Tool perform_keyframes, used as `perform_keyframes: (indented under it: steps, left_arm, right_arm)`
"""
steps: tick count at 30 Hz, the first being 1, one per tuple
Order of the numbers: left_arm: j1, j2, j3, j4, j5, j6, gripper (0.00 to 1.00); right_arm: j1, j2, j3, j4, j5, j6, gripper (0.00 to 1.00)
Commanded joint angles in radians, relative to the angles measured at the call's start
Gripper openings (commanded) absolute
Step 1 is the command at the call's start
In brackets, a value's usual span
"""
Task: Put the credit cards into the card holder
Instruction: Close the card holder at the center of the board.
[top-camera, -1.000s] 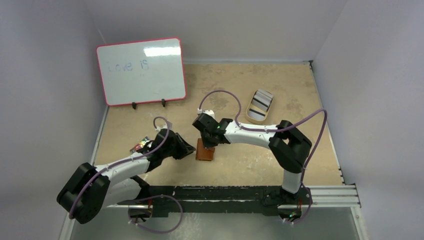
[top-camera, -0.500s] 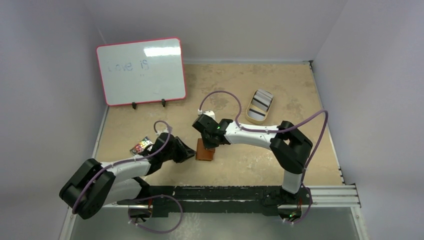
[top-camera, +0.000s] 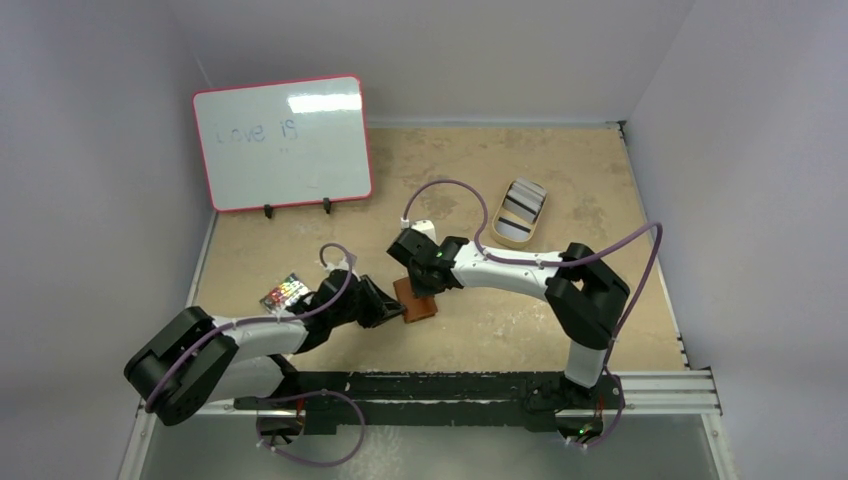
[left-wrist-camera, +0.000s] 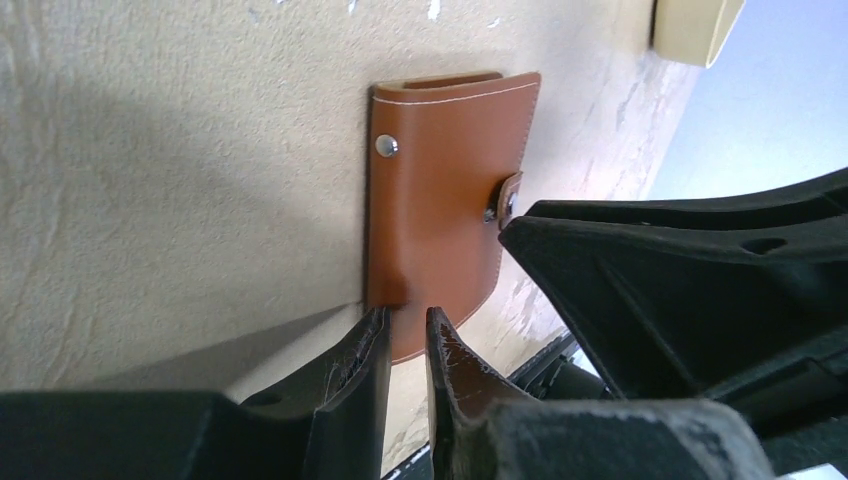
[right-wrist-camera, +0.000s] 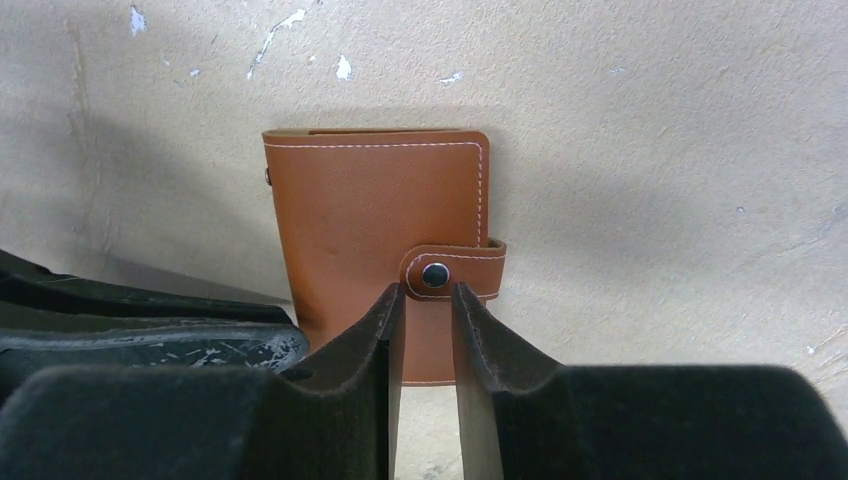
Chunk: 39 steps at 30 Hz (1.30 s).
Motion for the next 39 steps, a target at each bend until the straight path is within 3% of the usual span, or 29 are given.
perform_keyframes:
  steps: [1,20,28,39]
  left_arm:
    - [-0.006,-0.047,0.006,0.012,-0.042,-0.003,0.18]
    - [-0.005,-0.031,0.022,-0.036,-0.071,0.028,0.18]
    - [-0.001,-0.052,0.036,-0.083,-0.098,0.050,0.18]
    - [0.003,-0.010,0.061,-0.083,-0.096,0.077,0.18]
  right_arm:
    - [0.006,-0.002,0.010,-0.009,0.043,-0.001,0.26]
    - [0.006,0.049,0.036,0.022,0.041,-0.050,0.32]
    - [0.009,0.044,0.033,0.011,0.059,-0.046,0.18]
    - [0.016,-0.004,0.021,0.035,0.021,-0.054,0.16]
